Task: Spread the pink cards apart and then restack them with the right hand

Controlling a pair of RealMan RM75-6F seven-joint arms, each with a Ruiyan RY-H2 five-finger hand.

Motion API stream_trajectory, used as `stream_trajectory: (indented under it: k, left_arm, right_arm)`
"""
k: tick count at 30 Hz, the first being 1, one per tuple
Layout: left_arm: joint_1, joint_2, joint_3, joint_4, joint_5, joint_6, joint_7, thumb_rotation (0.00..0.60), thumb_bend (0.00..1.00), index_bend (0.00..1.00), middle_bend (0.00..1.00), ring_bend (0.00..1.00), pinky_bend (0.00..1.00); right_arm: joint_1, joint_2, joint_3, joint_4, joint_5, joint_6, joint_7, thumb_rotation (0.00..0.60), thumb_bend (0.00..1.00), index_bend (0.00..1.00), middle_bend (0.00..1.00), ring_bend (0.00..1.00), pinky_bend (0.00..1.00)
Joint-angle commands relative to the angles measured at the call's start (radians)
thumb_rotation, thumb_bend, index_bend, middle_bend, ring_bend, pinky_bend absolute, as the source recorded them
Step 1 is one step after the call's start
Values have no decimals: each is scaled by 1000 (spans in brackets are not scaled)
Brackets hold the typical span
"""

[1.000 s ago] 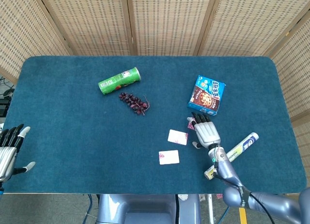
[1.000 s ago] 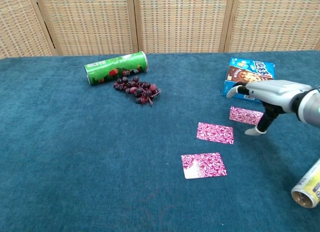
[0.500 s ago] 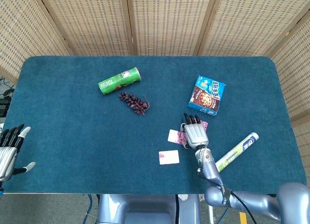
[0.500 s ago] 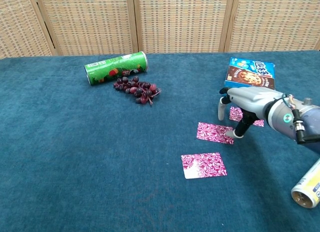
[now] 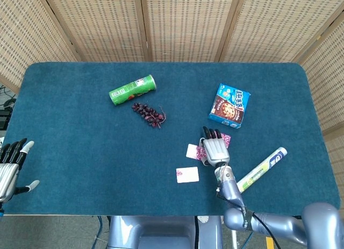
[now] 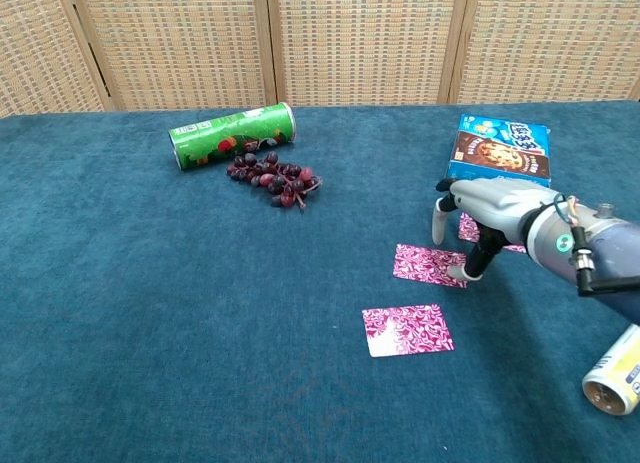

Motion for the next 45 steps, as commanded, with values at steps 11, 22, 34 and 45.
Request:
stream_trajectory:
  k: [11, 22, 34, 45]
  left_arm:
    - [0, 0, 0, 1, 1, 0, -1, 600, 47, 0, 0, 0, 0]
    - [-1, 1, 0, 1, 1, -1, -2, 600, 47, 0, 0, 0, 0]
    - [-1, -2, -1, 0, -2, 0, 5, 600, 47, 0, 0, 0, 0]
    - [0, -4, -2, 0, -4, 2, 10, 600, 47, 0, 0, 0, 0]
  right_arm:
    - [0, -25, 2, 11, 10, 16, -9, 600, 260, 278, 0, 0, 0]
    - [1, -46, -9, 30, 4, 16, -19, 600, 260, 278, 0, 0, 0]
    - [-4, -60, -7, 77, 2, 3, -17, 600, 260, 278, 0, 0, 0]
    - [-3, -55, 5, 75, 26, -17, -19, 600, 275, 284, 0, 0, 0]
